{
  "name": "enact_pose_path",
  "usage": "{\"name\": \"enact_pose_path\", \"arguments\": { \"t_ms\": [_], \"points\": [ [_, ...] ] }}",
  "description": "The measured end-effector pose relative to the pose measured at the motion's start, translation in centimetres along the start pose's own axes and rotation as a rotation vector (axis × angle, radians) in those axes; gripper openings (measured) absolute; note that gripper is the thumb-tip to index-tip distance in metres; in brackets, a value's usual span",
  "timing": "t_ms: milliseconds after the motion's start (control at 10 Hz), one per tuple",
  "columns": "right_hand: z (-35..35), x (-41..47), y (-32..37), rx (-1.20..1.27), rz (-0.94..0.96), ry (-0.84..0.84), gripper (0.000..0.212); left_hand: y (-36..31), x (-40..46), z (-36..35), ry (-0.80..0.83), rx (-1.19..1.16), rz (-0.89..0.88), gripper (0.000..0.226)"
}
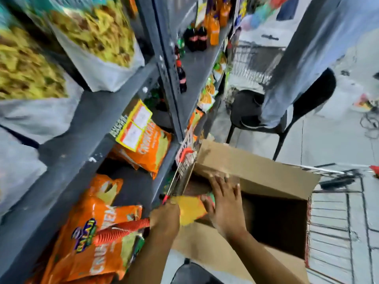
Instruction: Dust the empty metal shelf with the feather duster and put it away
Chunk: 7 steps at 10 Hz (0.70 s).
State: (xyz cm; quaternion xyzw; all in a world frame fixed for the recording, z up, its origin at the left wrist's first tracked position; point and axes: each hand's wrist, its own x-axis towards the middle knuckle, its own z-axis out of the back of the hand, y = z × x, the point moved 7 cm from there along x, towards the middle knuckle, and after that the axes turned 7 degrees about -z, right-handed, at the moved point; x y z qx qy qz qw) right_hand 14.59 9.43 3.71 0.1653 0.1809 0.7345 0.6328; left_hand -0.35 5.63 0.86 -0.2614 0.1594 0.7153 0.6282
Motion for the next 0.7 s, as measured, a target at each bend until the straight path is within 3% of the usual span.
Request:
{"name": "enact_pose_path", "arguments": {
  "t_ms": [100,300,600,700],
  "points": [
    [-2.6,0.2,-1.8,-0.042,-0.019,0.01,0.059,0.8,1.9,-2.1,0.03,0.035,0.065,0.031],
    [-5.8,-0.8,-3.4,-0.092,-0.002,0.103,0.058,0.9,4.3,-3.4,0.051,0.309,0.002,0.033],
    [-5.0,-1.4,-3.1,-0.094,-0.018,0.181,0.057,-0.4,3.2,-2.7,-0.029,0.413,-0.129,0.036],
    [-3.6,-1.1,-2.6,-0.154,-0.021,0.192,0.058,-1.3,2.1,-1.5,-0.087,0.348,-0.204,0.047]
  ]
}}
